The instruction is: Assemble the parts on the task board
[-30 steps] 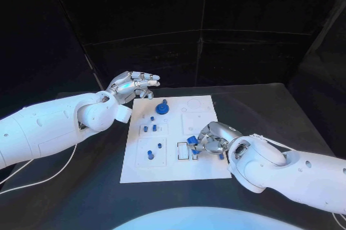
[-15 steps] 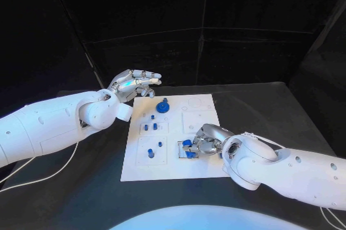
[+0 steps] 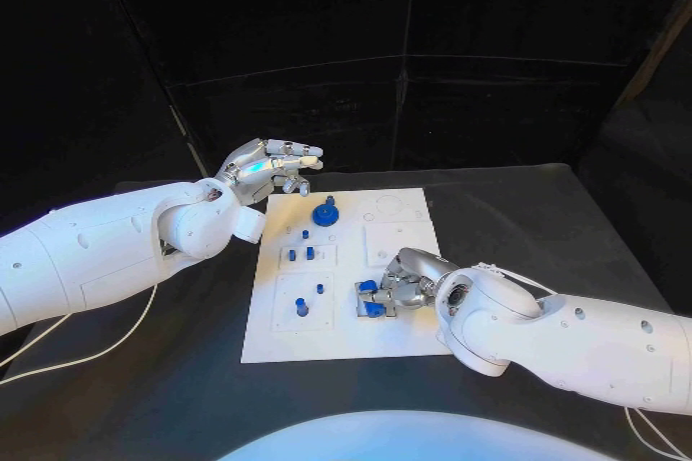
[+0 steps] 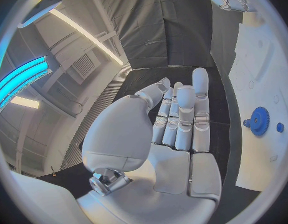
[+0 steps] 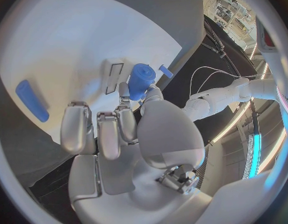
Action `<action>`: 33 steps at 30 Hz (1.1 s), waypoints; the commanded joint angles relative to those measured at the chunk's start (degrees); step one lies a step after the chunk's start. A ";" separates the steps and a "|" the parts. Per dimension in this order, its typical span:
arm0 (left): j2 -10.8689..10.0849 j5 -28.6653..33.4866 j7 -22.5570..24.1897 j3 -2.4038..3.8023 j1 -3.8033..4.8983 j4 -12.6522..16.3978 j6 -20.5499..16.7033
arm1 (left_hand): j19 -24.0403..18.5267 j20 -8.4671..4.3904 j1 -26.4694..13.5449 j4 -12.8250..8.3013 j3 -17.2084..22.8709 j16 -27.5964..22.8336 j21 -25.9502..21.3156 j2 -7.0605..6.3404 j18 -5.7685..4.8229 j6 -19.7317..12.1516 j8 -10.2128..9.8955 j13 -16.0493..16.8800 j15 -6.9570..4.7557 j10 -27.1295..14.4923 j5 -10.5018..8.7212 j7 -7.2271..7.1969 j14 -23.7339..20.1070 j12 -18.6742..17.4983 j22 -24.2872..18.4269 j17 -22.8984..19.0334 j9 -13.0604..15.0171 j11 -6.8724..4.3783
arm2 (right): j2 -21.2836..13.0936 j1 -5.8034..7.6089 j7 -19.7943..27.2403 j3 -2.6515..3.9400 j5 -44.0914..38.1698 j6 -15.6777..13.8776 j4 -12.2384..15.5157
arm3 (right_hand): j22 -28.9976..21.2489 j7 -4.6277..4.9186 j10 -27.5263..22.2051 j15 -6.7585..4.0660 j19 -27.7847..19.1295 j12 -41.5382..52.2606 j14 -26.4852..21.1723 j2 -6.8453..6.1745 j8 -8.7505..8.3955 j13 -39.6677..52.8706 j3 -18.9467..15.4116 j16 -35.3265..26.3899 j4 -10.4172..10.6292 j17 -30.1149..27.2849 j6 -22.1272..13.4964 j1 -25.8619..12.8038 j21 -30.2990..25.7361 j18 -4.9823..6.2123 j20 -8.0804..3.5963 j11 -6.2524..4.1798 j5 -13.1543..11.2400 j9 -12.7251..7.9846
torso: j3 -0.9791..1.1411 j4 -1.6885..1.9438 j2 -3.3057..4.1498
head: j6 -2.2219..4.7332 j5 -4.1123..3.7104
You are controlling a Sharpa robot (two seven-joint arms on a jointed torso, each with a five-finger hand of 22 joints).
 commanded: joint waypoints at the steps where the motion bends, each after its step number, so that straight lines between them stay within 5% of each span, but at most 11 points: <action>1: 0.03 -0.49 0.11 0.05 0.12 0.04 0.65 | -0.44 0.01 -0.48 0.27 -0.02 -0.11 -0.41 0.03 0.77 -0.34 0.40 0.06 -0.03 -0.43 0.11 -0.05 -0.36 0.25 -0.09 -0.05 -0.05 -0.12 | 0.41 0.10 0.33 0.03 0.40 -0.55 -0.29 | 0.01 0.06 0.40 -0.40 0.01 0.21 4.20 -0.12 0.28 -0.03 -0.43 0.33 -0.12 6.05 0.30 -0.61 0.18 -0.89 -0.44 -0.12 -0.15 0.08 | -0.03 0.02 0.01 | -0.06 0.12; 7: 0.00 -0.55 0.07 0.05 0.12 0.07 0.73 | -0.44 0.03 -0.55 0.33 -0.05 -0.11 -0.43 0.05 0.77 -0.35 0.42 0.06 -0.02 -0.45 0.11 -0.05 -0.37 0.28 -0.10 -0.07 -0.05 -0.12 | 1.07 0.09 0.48 0.04 0.41 -0.78 -0.83 | 0.03 0.05 0.32 -0.44 0.00 -0.08 4.18 -0.19 0.24 -0.15 -1.12 0.26 -0.01 5.95 0.24 -1.39 0.17 -0.90 -0.53 -0.14 -1.05 0.42 | -0.02 0.02 0.05 | -0.15 0.26; 17: -0.07 -0.57 0.04 0.05 0.15 0.10 0.78 | -0.44 0.04 -0.59 0.39 -0.06 -0.11 -0.47 0.11 0.78 -0.35 0.45 0.08 -0.01 -0.48 0.12 -0.08 -0.39 0.33 -0.13 -0.12 -0.04 -0.13 | 1.36 0.09 0.09 0.04 -0.04 -1.86 -1.27 | -0.73 0.18 -0.20 -0.37 -0.47 -1.52 3.97 -0.16 0.01 -0.77 -4.19 -0.34 0.05 5.03 -0.29 -5.76 -0.39 -0.75 -0.52 -0.02 -13.68 2.05 | -0.03 0.00 -0.01 | -0.20 0.39; 22: -0.10 -0.57 -0.05 0.05 0.16 0.10 0.85 | -0.44 0.04 -0.56 0.39 -0.04 -0.12 -0.49 0.16 0.78 -0.34 0.47 0.08 -0.02 -0.49 0.13 -0.11 -0.42 0.37 -0.15 -0.16 -0.04 -0.16 | 1.32 0.09 0.06 0.04 -0.43 -2.33 -1.18 | -1.04 0.30 -0.54 -0.28 -0.64 -2.22 3.93 -1.03 -0.18 -1.15 -4.37 -0.52 0.12 4.82 -0.64 -7.71 -0.64 -0.68 -0.43 0.09 -16.35 2.57 | 0.00 -0.02 -0.01 | -0.17 0.41; 30: -0.13 -0.57 -0.26 0.04 0.16 0.07 1.02 | -0.44 0.04 -0.50 0.37 -0.01 -0.11 -0.51 0.22 0.79 -0.33 0.51 0.09 -0.03 -0.50 0.15 -0.14 -0.43 0.40 -0.16 -0.17 -0.03 -0.18 | 0.74 0.09 0.07 0.04 -1.38 -2.52 -0.73 | -1.23 0.33 -0.69 -0.26 -0.74 -2.52 3.90 -1.13 -0.23 -1.36 -4.14 -0.63 0.09 4.65 -0.73 -8.03 -0.77 -0.64 -0.41 0.12 -16.63 2.72 | 0.01 -0.01 -0.02 | -0.11 0.37; 33: -0.16 -0.57 -0.28 0.04 0.16 0.06 1.03 | -0.44 0.04 -0.50 0.37 -0.01 -0.11 -0.51 0.22 0.79 -0.33 0.51 0.09 -0.03 -0.50 0.15 -0.14 -0.43 0.40 -0.16 -0.17 -0.03 -0.18 | 0.48 0.09 0.18 0.04 -1.83 -2.28 -0.48 | -1.23 0.34 -0.66 -0.22 -0.74 -2.61 3.91 -1.06 -0.28 -1.24 -3.30 -0.66 -0.24 4.70 -0.82 -6.26 -0.82 -0.64 -0.37 0.13 -14.75 3.12 | 0.02 -0.05 -0.02 | -0.10 0.35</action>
